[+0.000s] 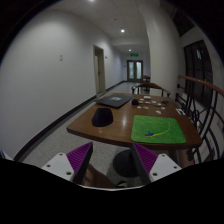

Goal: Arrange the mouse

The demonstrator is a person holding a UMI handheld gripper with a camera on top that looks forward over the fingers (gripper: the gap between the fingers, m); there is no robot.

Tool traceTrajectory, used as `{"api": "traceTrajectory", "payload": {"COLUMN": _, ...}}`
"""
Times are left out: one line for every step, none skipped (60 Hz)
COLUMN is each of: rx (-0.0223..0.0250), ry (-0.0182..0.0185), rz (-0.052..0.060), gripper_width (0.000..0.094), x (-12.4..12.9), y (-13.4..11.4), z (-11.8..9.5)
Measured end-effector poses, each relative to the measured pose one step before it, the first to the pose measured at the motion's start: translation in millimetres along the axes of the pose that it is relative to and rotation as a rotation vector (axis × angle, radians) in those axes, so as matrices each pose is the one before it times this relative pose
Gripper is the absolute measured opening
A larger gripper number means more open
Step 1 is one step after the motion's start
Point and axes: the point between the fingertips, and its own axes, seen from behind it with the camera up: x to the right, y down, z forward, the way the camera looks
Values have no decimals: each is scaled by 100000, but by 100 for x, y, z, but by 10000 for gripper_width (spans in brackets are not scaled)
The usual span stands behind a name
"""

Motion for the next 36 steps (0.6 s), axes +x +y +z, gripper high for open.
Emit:
{"api": "traceTrajectory", "payload": {"rx": 130, "ry": -26, "rz": 116, "gripper_width": 801, "x": -43, "y": -43, "z": 35}}
{"api": "traceTrajectory", "payload": {"rx": 263, "ry": -69, "rz": 45, "gripper_width": 804, "x": -33, "y": -96, "z": 64}}
{"api": "traceTrajectory", "payload": {"rx": 298, "ry": -165, "rz": -117, "gripper_width": 810, "x": -48, "y": -117, "z": 80}}
{"api": "traceTrajectory", "payload": {"rx": 235, "ry": -199, "rz": -175, "gripper_width": 807, "x": -30, "y": -115, "z": 103}}
{"api": "traceTrajectory", "payload": {"rx": 94, "ry": -259, "rz": -282, "gripper_width": 807, "x": -43, "y": -88, "z": 151}}
{"api": "traceTrajectory", "payload": {"rx": -57, "ry": -300, "rz": -318, "gripper_width": 804, "x": -46, "y": -83, "z": 189}}
{"api": "traceTrajectory", "payload": {"rx": -149, "ry": -323, "rz": -428, "gripper_width": 806, "x": -82, "y": -62, "z": 257}}
{"api": "traceTrajectory", "payload": {"rx": -251, "ry": -385, "rz": -542, "gripper_width": 805, "x": -109, "y": -65, "z": 276}}
{"api": "traceTrajectory", "payload": {"rx": -303, "ry": -246, "rz": -423, "gripper_width": 805, "x": -370, "y": 14, "z": 355}}
{"api": "traceTrajectory", "payload": {"rx": -694, "ry": -497, "rz": -616, "gripper_width": 807, "x": 437, "y": -396, "z": 620}}
{"api": "traceTrajectory", "payload": {"rx": -632, "ry": -425, "rz": -941, "gripper_width": 807, "x": -37, "y": -35, "z": 350}}
{"api": "traceTrajectory", "payload": {"rx": -943, "ry": -346, "rz": -1381, "gripper_width": 810, "x": -35, "y": 44, "z": 348}}
{"api": "traceTrajectory", "payload": {"rx": -855, "ry": -121, "rz": -1928, "gripper_width": 815, "x": 55, "y": 49, "z": 373}}
{"api": "traceTrajectory", "payload": {"rx": -579, "ry": 285, "rz": -2279, "gripper_width": 817, "x": 177, "y": -30, "z": 447}}
{"api": "traceTrajectory", "payload": {"rx": -132, "ry": 449, "rz": -2411, "gripper_width": 824, "x": 197, "y": -150, "z": 430}}
{"api": "traceTrajectory", "payload": {"rx": 294, "ry": 1019, "rz": -2362, "gripper_width": 830, "x": 63, "y": 59, "z": 373}}
{"api": "traceTrajectory", "payload": {"rx": 63, "ry": 1121, "rz": -1779, "gripper_width": 834, "x": 381, "y": -278, "z": 562}}
{"api": "traceTrajectory", "payload": {"rx": -59, "ry": 1520, "rz": -1161, "gripper_width": 842, "x": 371, "y": -238, "z": 555}}
{"api": "traceTrajectory", "payload": {"rx": -375, "ry": 1545, "rz": -600, "gripper_width": 847, "x": 342, "y": -172, "z": 600}}
{"api": "traceTrajectory", "payload": {"rx": -619, "ry": 1171, "rz": -256, "gripper_width": 854, "x": 189, "y": -96, "z": 589}}
{"api": "traceTrajectory", "payload": {"rx": -410, "ry": 337, "rz": -46, "gripper_width": 849, "x": -40, "y": -123, "z": 621}}
{"api": "traceTrajectory", "payload": {"rx": 166, "ry": -253, "rz": 443, "gripper_width": 847, "x": -218, "y": -307, "z": 643}}
{"api": "traceTrajectory", "payload": {"rx": 457, "ry": -1249, "rz": 922, "gripper_width": 848, "x": -492, "y": -388, "z": 668}}
{"api": "traceTrajectory", "payload": {"rx": 560, "ry": -2194, "rz": 1360, "gripper_width": 850, "x": -492, "y": -246, "z": -37}}
{"api": "traceTrajectory", "payload": {"rx": 264, "ry": -2475, "rz": 1759, "gripper_width": 848, "x": -599, "y": -275, "z": 1096}}
{"api": "traceTrajectory", "payload": {"rx": -97, "ry": -2685, "rz": 2174, "gripper_width": 846, "x": -807, "y": -242, "z": 767}}
{"api": "traceTrajectory", "payload": {"rx": -498, "ry": -2655, "rz": 2280, "gripper_width": 847, "x": -780, "y": -142, "z": 782}}
{"api": "traceTrajectory", "payload": {"rx": -687, "ry": -2432, "rz": 2310, "gripper_width": 853, "x": -681, "y": -67, "z": 811}}
{"api": "traceTrajectory", "payload": {"rx": -558, "ry": -2088, "rz": 2197, "gripper_width": 851, "x": -631, "y": -129, "z": 778}}
{"api": "traceTrajectory", "payload": {"rx": -389, "ry": -1654, "rz": 2077, "gripper_width": 853, "x": -528, "y": -159, "z": 857}}
{"api": "traceTrajectory", "payload": {"rx": -237, "ry": -1043, "rz": 1779, "gripper_width": 853, "x": -806, "y": -193, "z": 512}}
{"api": "traceTrajectory", "payload": {"rx": -299, "ry": -494, "rz": 1553, "gripper_width": 849, "x": 131, "y": -78, "z": 1046}}
{"api": "traceTrajectory", "payload": {"rx": -545, "ry": -74, "rz": 1440, "gripper_width": 850, "x": -443, "y": -203, "z": 519}}
{"api": "traceTrajectory", "payload": {"rx": -207, "ry": 205, "rz": 1097, "gripper_width": 851, "x": 381, "y": -136, "z": 1095}}
{"api": "traceTrajectory", "payload": {"rx": -179, "ry": 231, "rz": 686, "gripper_width": 841, "x": -28, "y": -205, "z": 740}}
{"api": "traceTrajectory", "payload": {"rx": 48, "ry": 174, "rz": 505, "gripper_width": 843, "x": -4, "y": -255, "z": 665}}
